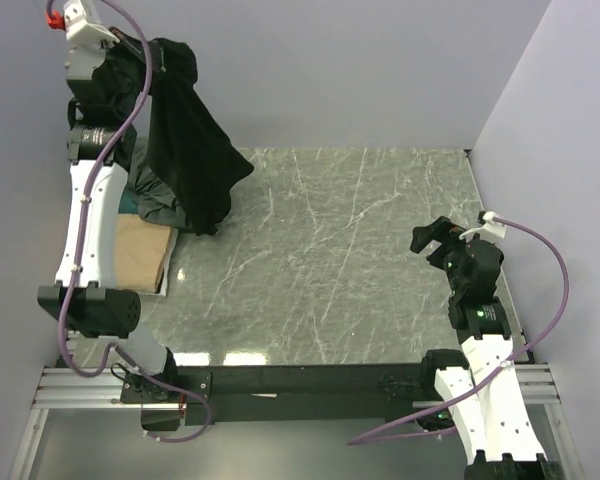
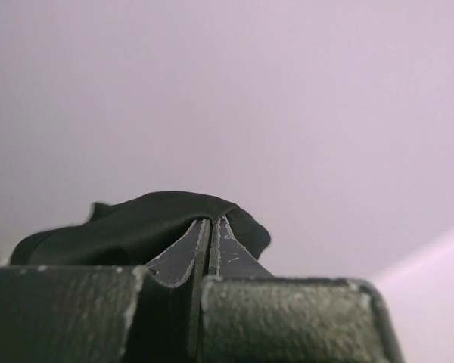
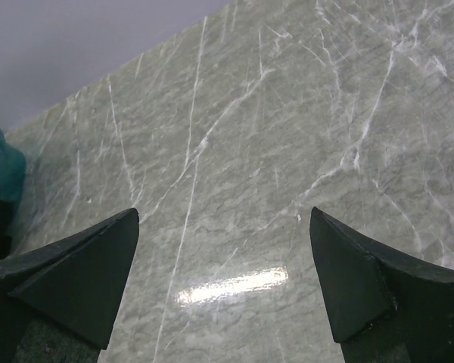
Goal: Fold and stack the t-shirts
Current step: Move the tshirt to the center of the board
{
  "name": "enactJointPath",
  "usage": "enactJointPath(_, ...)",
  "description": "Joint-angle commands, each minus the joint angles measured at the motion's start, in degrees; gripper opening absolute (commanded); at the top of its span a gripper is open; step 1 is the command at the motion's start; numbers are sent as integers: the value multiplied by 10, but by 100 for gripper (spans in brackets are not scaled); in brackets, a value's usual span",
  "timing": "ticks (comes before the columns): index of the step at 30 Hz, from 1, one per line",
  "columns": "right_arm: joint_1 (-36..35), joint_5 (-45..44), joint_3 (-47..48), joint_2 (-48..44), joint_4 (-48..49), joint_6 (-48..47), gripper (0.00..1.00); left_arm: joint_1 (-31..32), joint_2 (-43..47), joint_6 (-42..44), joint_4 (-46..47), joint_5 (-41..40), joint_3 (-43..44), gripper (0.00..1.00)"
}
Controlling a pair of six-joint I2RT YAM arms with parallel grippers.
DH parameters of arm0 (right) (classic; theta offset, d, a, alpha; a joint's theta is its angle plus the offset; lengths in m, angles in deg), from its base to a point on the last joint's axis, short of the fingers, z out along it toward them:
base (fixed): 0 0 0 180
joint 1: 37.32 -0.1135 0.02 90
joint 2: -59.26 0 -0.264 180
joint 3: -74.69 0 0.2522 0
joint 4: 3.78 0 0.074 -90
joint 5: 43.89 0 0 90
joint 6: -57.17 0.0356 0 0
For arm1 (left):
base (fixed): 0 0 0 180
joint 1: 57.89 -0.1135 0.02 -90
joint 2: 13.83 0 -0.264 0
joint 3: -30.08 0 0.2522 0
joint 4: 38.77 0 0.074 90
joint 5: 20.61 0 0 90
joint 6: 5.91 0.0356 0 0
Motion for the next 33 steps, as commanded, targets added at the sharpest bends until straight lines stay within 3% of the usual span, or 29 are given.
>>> enactJointPath(1, 3, -3, -3, -12, 23, 3, 100, 12, 71, -54, 114, 151, -20, 1)
enactJointPath(5, 2, 1, -3, -17, 23, 4, 100, 66, 122, -46, 172, 201, -85, 1)
enactJointPath(12, 2, 1, -3, -30, 19, 5, 100, 185, 150, -52, 203, 284, -119, 1)
enactJointPath(18, 2, 2, -7, -50, 13, 3, 100, 262, 120, -44, 207, 213, -138, 1)
enactJointPath(22, 3, -5, -8, -56, 6, 3, 100, 266, 61, -44, 146, 156, -134, 1)
enactJointPath(24, 3, 14, -10, -52, 11, -1, 100, 266, 46, -48, 110, 79, -164, 1)
enactJointPath(29, 3, 49, 9, 3, -6, -12, 100, 266, 9, -76, 111, 20, -321, 9)
enactJointPath(33, 2, 67, 19, 45, -11, -17, 100, 266, -26, -90, 77, -26, -382, 6)
